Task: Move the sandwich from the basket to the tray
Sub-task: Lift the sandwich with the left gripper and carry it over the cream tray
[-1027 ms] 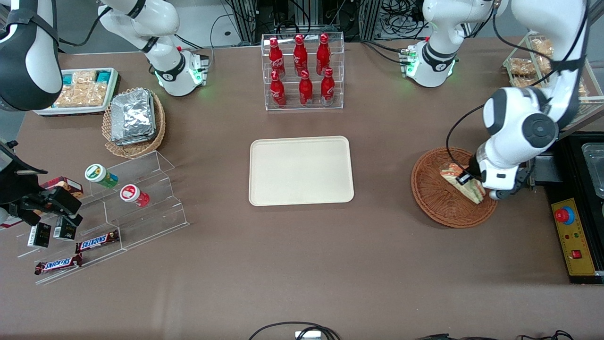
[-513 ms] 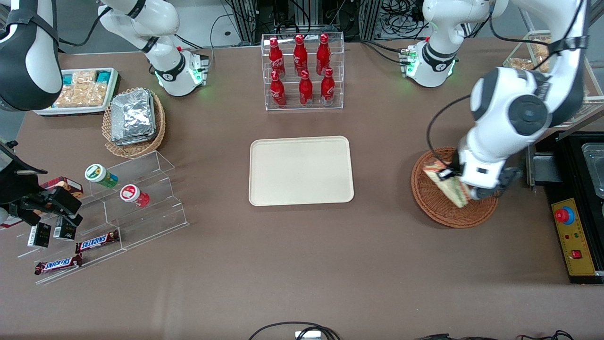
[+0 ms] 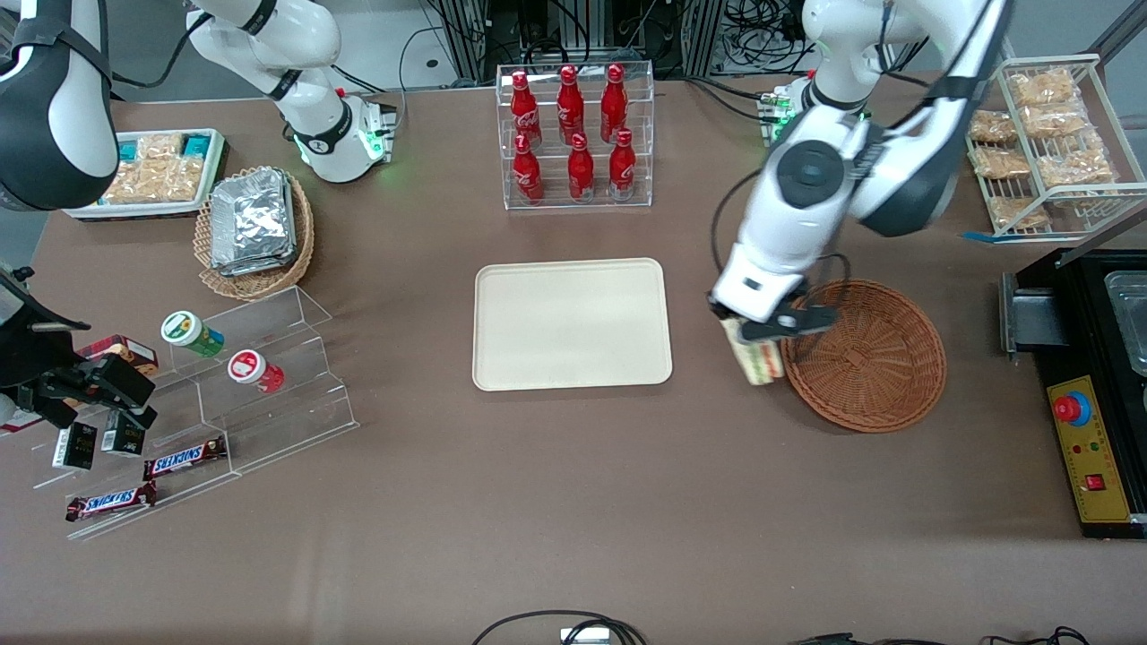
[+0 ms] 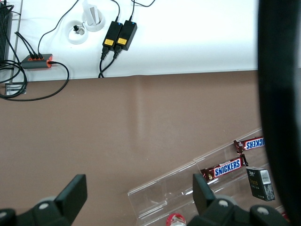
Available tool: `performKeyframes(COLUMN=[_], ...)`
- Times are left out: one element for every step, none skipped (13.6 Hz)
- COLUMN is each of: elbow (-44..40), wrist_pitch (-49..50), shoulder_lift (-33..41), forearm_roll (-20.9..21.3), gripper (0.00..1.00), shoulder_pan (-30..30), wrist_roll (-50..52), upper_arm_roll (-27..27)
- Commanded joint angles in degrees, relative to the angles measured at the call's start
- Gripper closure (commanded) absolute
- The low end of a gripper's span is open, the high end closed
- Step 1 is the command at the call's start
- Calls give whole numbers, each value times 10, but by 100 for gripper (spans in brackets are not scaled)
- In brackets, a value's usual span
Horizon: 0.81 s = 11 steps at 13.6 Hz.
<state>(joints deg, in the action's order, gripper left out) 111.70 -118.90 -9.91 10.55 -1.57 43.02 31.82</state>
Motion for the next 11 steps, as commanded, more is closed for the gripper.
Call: performKeyframes(elbow=[-14,-14,-16,-15,-15,-15,-17,-17,-15,-15,-15], wrist_pitch=[-17,-23,-26,-39,-52,-63,-68,-75,-84,-87,-89], shoulder_lift=[-33,-43,-57,-69,-83,-98,-115,-128,-139,-149,-161], forearm_roll=[27,27,27,28,32,42,53,64,71,81,98], gripper=[100,100,100,100,100,100,100,100,100,100,100], shoulder_pan=[-46,-53,-68,-88,-103,-116,-130,-137,-148,-158,-164], wrist_roll=[8,8,8,20,42,55,62,66,77,85,87], upper_arm_roll=[2,3,2,2,2,2,2,2,2,1,1])
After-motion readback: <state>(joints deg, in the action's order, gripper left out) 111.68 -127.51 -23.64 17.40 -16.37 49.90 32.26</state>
